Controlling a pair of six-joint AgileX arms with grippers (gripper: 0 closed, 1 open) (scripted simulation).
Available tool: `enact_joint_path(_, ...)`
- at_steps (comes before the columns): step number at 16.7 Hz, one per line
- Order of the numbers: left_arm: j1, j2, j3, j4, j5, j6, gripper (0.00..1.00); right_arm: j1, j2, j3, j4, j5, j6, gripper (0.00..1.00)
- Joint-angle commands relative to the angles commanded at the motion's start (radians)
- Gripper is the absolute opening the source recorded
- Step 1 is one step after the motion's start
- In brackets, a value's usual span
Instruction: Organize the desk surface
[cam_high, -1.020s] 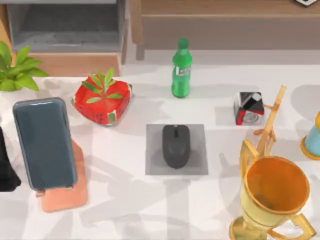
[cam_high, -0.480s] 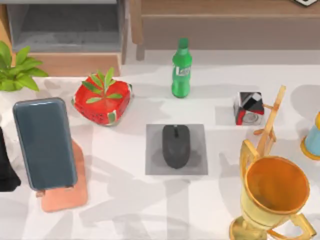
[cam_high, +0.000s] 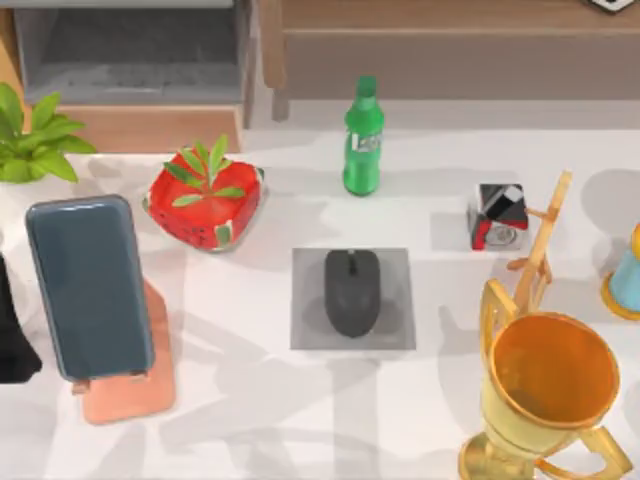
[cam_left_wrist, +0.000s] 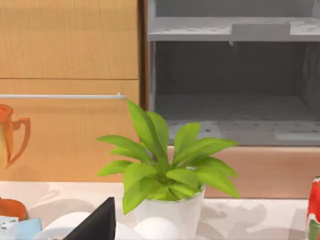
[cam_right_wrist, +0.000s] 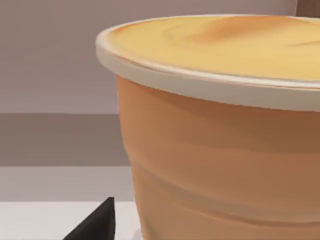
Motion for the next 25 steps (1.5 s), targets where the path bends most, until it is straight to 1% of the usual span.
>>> enact_joint_path(6,0.000,0.000,0.000,0.000,0.000,0.000,1.00,-0.001,0.006,0.006,0.003,0.001,0.000,1.00)
enact_joint_path(12,0.000,0.000,0.000,0.000,0.000,0.000,1.00,0.032,0.031,0.115,-0.079,0.030,0.000,1.00)
enact_joint_path(16,0.000,0.000,0.000,0.000,0.000,0.000,1.00,0.034,0.033,0.123,-0.085,0.032,0.000,1.00)
enact_joint_path(25,0.000,0.000,0.000,0.000,0.000,0.000,1.00,0.034,0.033,0.123,-0.085,0.032,0.000,0.32)
